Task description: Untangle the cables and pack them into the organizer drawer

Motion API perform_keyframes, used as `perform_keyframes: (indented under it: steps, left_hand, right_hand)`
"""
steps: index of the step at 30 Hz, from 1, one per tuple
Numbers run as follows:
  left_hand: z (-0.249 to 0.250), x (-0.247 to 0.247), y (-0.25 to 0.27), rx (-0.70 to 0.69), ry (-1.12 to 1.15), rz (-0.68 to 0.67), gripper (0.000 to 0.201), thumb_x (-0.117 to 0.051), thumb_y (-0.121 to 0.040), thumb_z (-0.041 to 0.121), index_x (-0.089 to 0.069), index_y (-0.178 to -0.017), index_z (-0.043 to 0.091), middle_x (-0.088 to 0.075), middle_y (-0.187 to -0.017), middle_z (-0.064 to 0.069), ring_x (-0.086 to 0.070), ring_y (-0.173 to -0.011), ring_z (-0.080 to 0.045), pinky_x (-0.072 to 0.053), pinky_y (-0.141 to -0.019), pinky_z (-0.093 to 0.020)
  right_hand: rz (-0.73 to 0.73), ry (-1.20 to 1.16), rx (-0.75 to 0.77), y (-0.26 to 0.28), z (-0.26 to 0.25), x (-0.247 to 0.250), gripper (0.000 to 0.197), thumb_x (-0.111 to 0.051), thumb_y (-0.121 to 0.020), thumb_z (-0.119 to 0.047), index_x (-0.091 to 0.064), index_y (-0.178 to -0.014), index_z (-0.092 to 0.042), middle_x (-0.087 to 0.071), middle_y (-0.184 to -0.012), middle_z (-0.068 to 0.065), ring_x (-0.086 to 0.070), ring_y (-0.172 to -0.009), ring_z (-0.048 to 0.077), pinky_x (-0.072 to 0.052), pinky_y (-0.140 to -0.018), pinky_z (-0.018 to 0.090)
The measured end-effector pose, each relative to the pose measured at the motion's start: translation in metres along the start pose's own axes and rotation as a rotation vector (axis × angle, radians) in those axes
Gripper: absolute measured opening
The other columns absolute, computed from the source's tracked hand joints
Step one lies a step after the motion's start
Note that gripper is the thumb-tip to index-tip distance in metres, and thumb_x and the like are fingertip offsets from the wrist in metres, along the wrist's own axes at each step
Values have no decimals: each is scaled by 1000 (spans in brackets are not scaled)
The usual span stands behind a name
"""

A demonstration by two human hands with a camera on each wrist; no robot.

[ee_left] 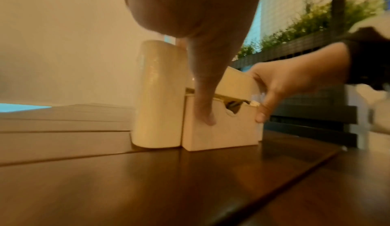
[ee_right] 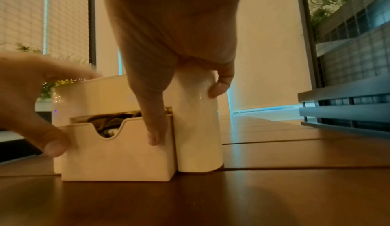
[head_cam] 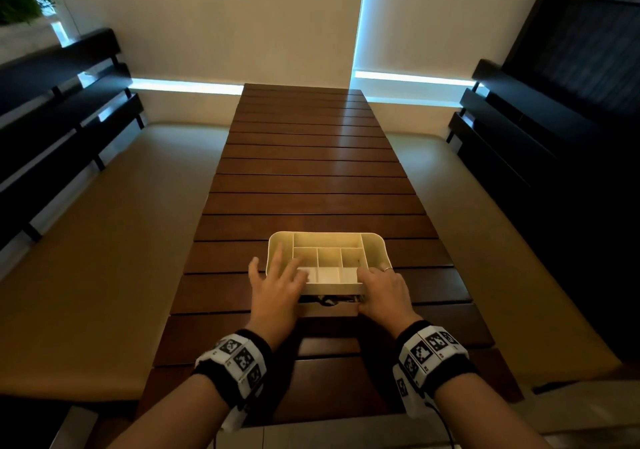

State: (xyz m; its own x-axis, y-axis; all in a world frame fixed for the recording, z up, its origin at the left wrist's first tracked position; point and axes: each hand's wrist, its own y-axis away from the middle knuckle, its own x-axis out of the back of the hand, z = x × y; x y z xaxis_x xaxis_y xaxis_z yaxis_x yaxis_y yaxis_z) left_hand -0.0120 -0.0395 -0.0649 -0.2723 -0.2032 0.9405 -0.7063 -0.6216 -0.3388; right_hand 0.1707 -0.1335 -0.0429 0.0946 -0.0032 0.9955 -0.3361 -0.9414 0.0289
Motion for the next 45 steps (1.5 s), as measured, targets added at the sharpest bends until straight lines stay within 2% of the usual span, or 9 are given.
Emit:
perform_keyframes:
  steps: [2,5,14,21,28,35,38,42,45]
  left_hand:
    - [-7,1,-4,-32,30,-97,59,-93,-30,30,-63,-80,20,-65,-97,1,-67,-72,-21,-50,-69,-44]
    - [-8,6,-8,-81,44,-118,55,-91,-28,38,-58,-68,22,-57,-76,7,-56,-46,-13,-40,-55,-31]
    - [-13,9,-32,-133,-13,-70,47,-92,-27,35,-58,-59,23,-53,-69,9,-52,-42,-12,-34,-58,-30]
    - [-27,11,-73,-88,-46,-64,42,-92,-36,30,-58,-59,22,-54,-70,7,-51,-40,-13,-27,-59,-32]
    - [-39,-11,-107,-31,-61,-303,28,-64,-84,36,-58,-107,20,-48,-118,3,-62,-94,-22,-27,-81,-37]
    - [-49,-17,-138,0,-67,-334,32,-65,-83,32,-53,-110,19,-45,-124,0,-59,-99,-25,-31,-87,-39]
    - [-56,-21,-149,-12,-62,-363,53,-70,-78,40,-47,-122,22,-35,-140,0,-43,-120,-25,-29,-99,-46]
    - [-68,-15,-160,22,113,-284,85,-78,-60,56,-39,-132,34,-11,-156,0,-19,-138,-25,-21,-108,-51]
    - [-80,-9,-168,72,258,-384,102,-78,-63,55,-23,-146,32,-1,-159,-1,0,-145,-29,-17,-113,-60]
  right_hand:
    - [12,-20,14,-1,2,0,40,-71,-76,-34,-55,-111,-22,-63,-114,-3,-50,-109,22,-42,-86,34]
    - [31,-47,34,-1,7,2,36,-71,-77,-32,-56,-108,-22,-64,-112,-3,-51,-108,21,-43,-86,34]
    - [191,-92,6,-4,5,-6,26,-74,-71,-26,-61,-91,-17,-67,-90,0,-56,-88,24,-39,-68,33]
    - [236,-73,23,-50,10,13,21,-71,-74,-19,-62,-93,-18,-67,-94,1,-56,-91,24,-39,-72,33]
    - [124,-53,-14,-89,11,3,24,-65,-81,-22,-58,-104,-20,-66,-106,0,-52,-107,25,-41,-83,34]
    - [40,15,-52,-121,11,11,38,-65,-83,-29,-51,-117,-19,-61,-119,2,-46,-118,28,-39,-91,38]
    - [23,16,-57,-133,14,15,58,-68,-80,-36,-38,-128,-26,-58,-124,-1,-42,-123,26,-33,-95,42]
    - [17,-76,-99,-143,23,29,91,-73,-69,-52,-19,-141,-39,-29,-141,2,-25,-129,26,-28,-102,49]
    - [-47,-239,-103,-150,31,34,89,-67,-75,-55,-13,-144,-43,-1,-156,-6,-2,-142,28,-23,-107,59]
